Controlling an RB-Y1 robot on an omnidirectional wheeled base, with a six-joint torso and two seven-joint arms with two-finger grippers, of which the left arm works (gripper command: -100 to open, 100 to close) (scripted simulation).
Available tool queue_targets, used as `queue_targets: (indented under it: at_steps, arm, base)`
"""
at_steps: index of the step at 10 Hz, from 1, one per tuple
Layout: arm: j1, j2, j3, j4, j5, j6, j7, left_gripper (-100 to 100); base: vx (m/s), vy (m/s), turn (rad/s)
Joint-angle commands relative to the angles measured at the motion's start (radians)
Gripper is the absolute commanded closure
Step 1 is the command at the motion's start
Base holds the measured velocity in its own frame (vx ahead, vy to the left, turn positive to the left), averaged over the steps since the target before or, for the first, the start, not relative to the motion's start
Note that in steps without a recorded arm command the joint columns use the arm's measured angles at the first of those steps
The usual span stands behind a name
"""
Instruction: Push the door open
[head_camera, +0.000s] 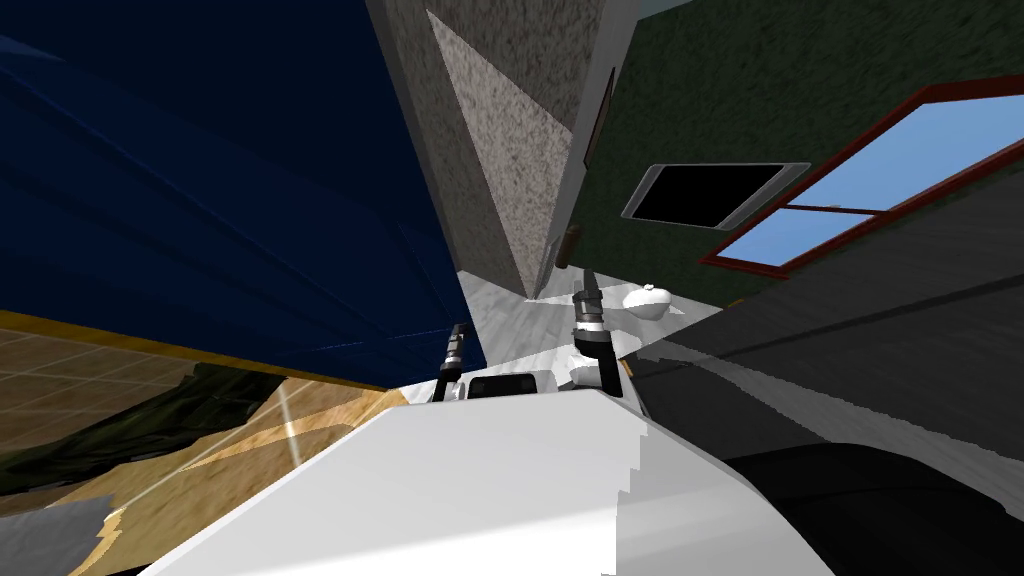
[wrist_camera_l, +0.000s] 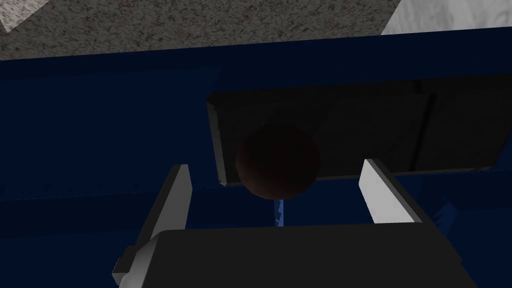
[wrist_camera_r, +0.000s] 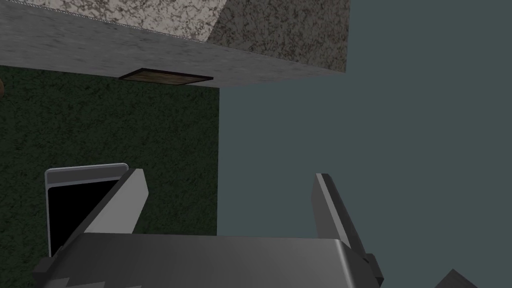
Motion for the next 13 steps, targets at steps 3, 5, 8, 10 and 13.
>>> queue_targets:
  at_steps: [3, 5, 8, 10, 13]
  arm:
    - [-0.001, 0.001, -0.001, 0.000, 0.000, 0.001, 0.000, 100]
    - [-0.001, 0.001, -0.001, 0.000, 0.000, 0.001, 0.000, 100]
    - [-0.003, 0.021, 0.020, 0.001, 0.012, 0.007, -0.006, 100]
    - [-0.007, 0.030, 0.043, 0.000, 0.026, 0.011, -0.013, 100]
    - [-0.019, 0.033, 0.039, 0.016, 0.020, 0.013, -0.006, -100]
  base:
    - [-0.025, 0.004, -0.011]
    - [-0.010, 0.000, 0.000]
    - [0.099, -0.033, 0.051]
    - [0.221, -0.053, 0.060]
    - [0.155, -0.022, 0.141]
